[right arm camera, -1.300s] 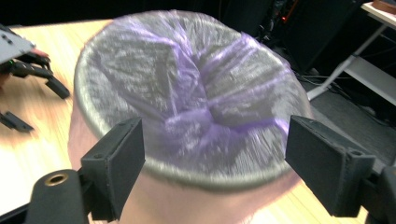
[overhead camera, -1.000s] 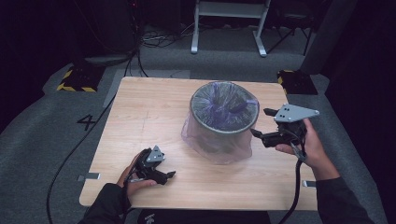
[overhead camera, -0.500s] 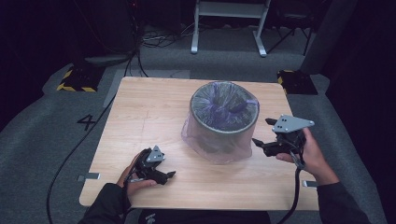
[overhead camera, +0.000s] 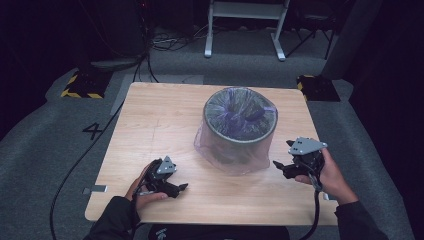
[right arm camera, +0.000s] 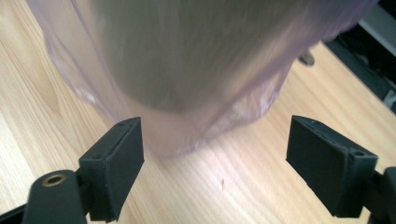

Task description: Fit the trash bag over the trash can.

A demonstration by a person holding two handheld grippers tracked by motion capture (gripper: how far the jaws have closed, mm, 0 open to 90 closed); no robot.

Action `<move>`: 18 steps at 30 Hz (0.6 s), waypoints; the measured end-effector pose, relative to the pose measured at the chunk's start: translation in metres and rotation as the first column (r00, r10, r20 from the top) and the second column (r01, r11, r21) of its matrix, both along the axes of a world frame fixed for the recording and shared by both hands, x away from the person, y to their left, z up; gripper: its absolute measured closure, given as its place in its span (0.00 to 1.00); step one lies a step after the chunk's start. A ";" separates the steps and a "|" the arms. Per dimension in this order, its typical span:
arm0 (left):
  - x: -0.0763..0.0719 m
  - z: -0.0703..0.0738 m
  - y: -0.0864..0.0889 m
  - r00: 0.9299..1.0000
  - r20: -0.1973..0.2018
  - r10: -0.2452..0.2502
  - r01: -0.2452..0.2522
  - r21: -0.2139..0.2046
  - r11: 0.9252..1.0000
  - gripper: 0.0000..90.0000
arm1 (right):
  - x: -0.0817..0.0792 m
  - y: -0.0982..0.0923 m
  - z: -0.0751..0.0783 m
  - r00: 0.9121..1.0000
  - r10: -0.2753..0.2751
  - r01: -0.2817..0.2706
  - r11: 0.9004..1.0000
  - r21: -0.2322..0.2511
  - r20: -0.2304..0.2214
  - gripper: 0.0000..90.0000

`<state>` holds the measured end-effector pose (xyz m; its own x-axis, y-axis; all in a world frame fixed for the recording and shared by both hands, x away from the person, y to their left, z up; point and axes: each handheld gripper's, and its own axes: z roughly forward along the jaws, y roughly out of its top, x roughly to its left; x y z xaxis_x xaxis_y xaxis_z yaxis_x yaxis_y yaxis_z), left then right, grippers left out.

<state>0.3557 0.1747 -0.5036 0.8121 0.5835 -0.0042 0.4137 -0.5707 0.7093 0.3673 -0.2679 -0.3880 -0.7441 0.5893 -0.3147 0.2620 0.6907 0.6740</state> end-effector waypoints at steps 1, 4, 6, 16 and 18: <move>0.000 0.000 0.000 1.000 -0.001 0.000 0.000 -0.001 1.000 0.16 | -0.001 -0.002 -0.004 1.000 -0.001 0.001 1.000 -0.025 0.002 0.21; 0.000 0.000 0.000 1.000 0.000 0.000 0.000 -0.001 1.000 0.16 | -0.004 -0.008 -0.011 1.000 0.000 0.000 1.000 -0.018 -0.016 0.21; 0.000 0.000 0.000 1.000 0.000 0.001 -0.001 0.000 1.000 0.16 | -0.006 -0.011 -0.017 1.000 -0.017 0.016 0.999 -0.040 -0.013 0.21; 0.000 0.000 0.000 1.000 0.000 -0.001 0.001 -0.002 1.000 0.16 | -0.016 -0.028 -0.056 0.997 -0.054 0.053 0.998 -0.026 -0.057 0.21; 0.000 0.000 0.000 1.000 -0.001 -0.001 0.001 -0.004 1.000 0.16 | -0.018 -0.033 -0.065 0.996 -0.071 0.070 0.997 -0.016 -0.061 0.21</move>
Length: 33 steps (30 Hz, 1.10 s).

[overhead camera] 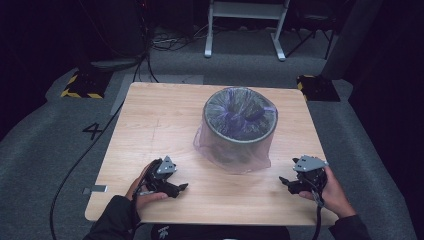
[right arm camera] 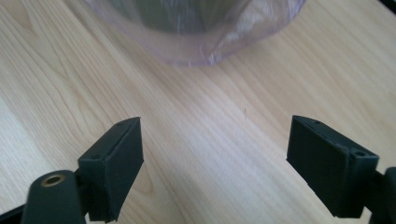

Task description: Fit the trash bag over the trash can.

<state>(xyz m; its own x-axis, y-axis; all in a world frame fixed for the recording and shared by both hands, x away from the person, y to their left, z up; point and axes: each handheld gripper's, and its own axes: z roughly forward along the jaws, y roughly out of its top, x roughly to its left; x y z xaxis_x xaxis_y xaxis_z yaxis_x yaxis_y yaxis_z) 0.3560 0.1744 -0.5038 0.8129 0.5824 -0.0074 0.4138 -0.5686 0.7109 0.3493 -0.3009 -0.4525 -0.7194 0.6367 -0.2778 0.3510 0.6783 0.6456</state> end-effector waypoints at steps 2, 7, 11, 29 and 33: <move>0.000 0.000 0.000 1.000 0.000 0.000 0.000 0.000 1.000 0.16 | -0.001 -0.004 -0.007 1.000 -0.005 0.005 1.000 0.012 -0.015 0.21; 0.000 0.000 0.000 1.000 -0.001 0.000 0.000 -0.001 1.000 0.16 | -0.005 -0.014 -0.024 0.999 -0.028 0.030 0.999 0.035 -0.041 0.21; 0.000 0.000 0.000 1.000 -0.001 0.000 0.000 -0.001 1.000 0.16 | -0.009 -0.025 -0.030 0.997 -0.052 0.056 0.996 0.068 -0.058 0.21; 0.000 0.000 0.000 1.000 0.000 0.000 0.000 0.000 1.000 0.16 | -0.030 -0.069 -0.051 0.981 -0.135 0.167 0.952 0.255 -0.138 0.19; 0.000 0.000 0.000 1.000 0.002 0.000 0.000 0.002 1.000 0.16 | -0.029 -0.069 -0.051 0.981 -0.137 0.170 0.952 0.254 -0.140 0.18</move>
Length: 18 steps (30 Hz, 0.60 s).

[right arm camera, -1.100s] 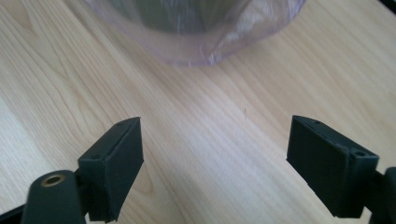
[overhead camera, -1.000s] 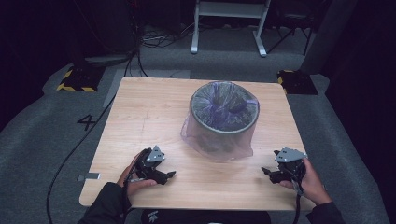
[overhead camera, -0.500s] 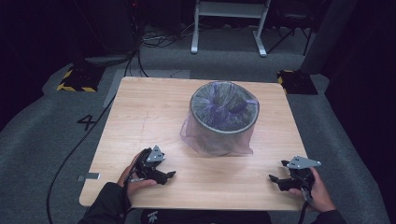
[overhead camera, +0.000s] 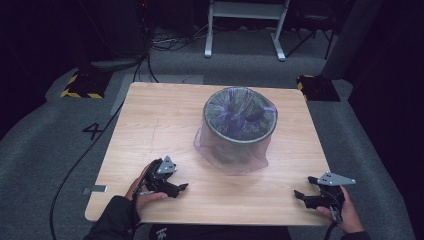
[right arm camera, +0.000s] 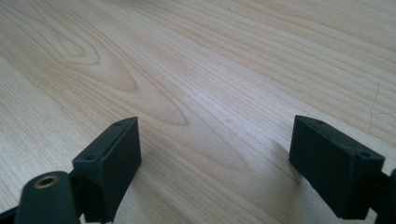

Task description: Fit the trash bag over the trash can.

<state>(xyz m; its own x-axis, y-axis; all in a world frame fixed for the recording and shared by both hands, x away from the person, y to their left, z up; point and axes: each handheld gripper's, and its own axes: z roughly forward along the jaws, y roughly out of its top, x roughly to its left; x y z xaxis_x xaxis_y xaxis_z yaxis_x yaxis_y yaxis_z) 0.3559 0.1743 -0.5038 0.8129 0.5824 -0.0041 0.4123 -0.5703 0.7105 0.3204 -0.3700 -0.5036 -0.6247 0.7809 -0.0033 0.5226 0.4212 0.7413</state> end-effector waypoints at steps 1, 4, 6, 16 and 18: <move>0.000 0.000 0.000 1.000 0.000 0.000 0.000 0.000 1.000 0.16 | 0.000 0.000 0.000 1.000 0.000 0.000 1.000 0.000 0.000 0.18; 0.000 0.000 0.000 1.000 0.000 0.000 0.000 0.000 1.000 0.16 | 0.000 0.000 0.000 1.000 -0.001 0.001 1.000 -0.002 0.000 0.18; 0.000 0.000 0.000 1.000 0.000 0.000 0.000 -0.001 1.000 0.16 | 0.000 0.000 0.000 1.000 -0.004 0.004 1.000 -0.003 0.000 0.17; 0.000 0.000 0.000 1.000 -0.003 -0.003 0.003 -0.002 1.000 0.16 | 0.000 0.000 0.000 1.000 -0.005 0.005 1.000 -0.004 0.000 0.17; 0.000 0.000 0.000 1.000 -0.003 -0.003 0.003 -0.002 1.000 0.16 | 0.000 0.000 0.000 1.000 -0.005 0.005 1.000 -0.004 0.000 0.17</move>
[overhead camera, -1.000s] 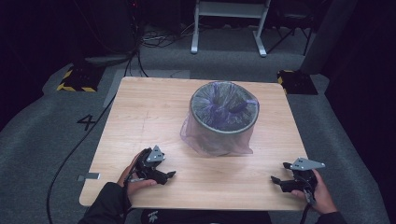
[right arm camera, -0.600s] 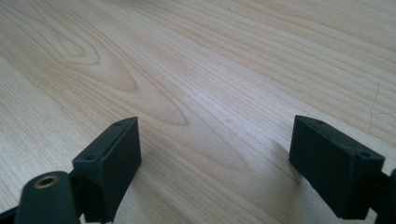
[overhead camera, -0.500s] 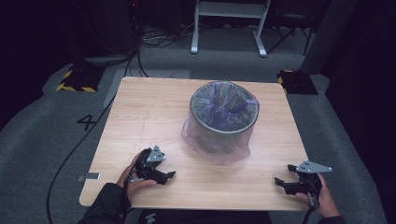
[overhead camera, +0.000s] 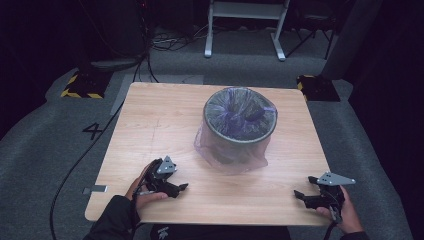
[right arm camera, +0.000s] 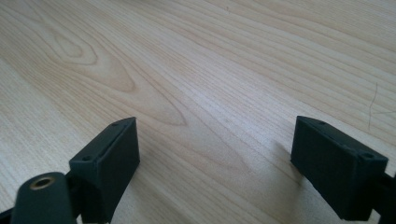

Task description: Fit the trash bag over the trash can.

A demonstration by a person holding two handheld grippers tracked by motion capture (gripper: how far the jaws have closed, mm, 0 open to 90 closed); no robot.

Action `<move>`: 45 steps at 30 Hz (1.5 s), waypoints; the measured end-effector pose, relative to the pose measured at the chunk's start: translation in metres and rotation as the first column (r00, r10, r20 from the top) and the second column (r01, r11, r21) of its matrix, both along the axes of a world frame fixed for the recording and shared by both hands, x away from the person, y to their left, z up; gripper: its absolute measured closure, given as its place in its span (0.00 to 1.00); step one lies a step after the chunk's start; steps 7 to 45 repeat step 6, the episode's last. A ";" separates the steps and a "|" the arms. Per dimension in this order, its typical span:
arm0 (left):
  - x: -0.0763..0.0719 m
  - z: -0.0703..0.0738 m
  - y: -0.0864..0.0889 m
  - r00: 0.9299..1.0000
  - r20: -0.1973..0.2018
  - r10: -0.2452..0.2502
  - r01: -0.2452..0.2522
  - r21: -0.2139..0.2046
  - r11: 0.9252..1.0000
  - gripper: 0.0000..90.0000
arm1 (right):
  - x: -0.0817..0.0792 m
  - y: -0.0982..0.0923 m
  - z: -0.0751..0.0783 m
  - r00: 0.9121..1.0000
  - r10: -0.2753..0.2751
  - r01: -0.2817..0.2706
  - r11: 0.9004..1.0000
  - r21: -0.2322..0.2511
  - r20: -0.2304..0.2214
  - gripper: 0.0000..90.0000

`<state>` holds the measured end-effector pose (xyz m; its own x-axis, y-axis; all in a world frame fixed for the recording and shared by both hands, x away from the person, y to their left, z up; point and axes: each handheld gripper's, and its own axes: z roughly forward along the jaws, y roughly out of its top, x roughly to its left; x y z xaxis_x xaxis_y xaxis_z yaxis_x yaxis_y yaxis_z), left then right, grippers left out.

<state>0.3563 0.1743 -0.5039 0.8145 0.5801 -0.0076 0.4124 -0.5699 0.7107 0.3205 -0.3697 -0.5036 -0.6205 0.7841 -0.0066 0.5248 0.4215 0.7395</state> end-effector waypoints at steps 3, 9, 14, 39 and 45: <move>0.000 0.000 0.000 1.000 -0.001 -0.001 0.001 0.000 1.000 0.15 | 0.000 0.000 0.000 1.000 0.000 0.000 1.000 0.002 -0.002 0.17; 0.000 0.000 0.000 1.000 0.000 -0.001 0.001 -0.001 1.000 0.15 | 0.000 0.000 0.000 1.000 0.000 0.000 1.000 0.001 -0.002 0.17; 0.000 0.000 0.000 1.000 0.000 -0.001 0.001 -0.001 1.000 0.15 | 0.000 0.000 0.000 1.000 0.000 0.000 1.000 0.001 -0.002 0.17; 0.000 0.000 0.000 1.000 0.000 -0.001 0.001 -0.001 1.000 0.15 | 0.000 0.000 0.000 1.000 0.000 0.000 1.000 0.001 -0.002 0.17; 0.000 0.000 0.000 1.000 0.000 -0.001 0.001 -0.001 1.000 0.15 | 0.000 0.000 0.000 1.000 0.000 0.000 1.000 0.001 -0.002 0.17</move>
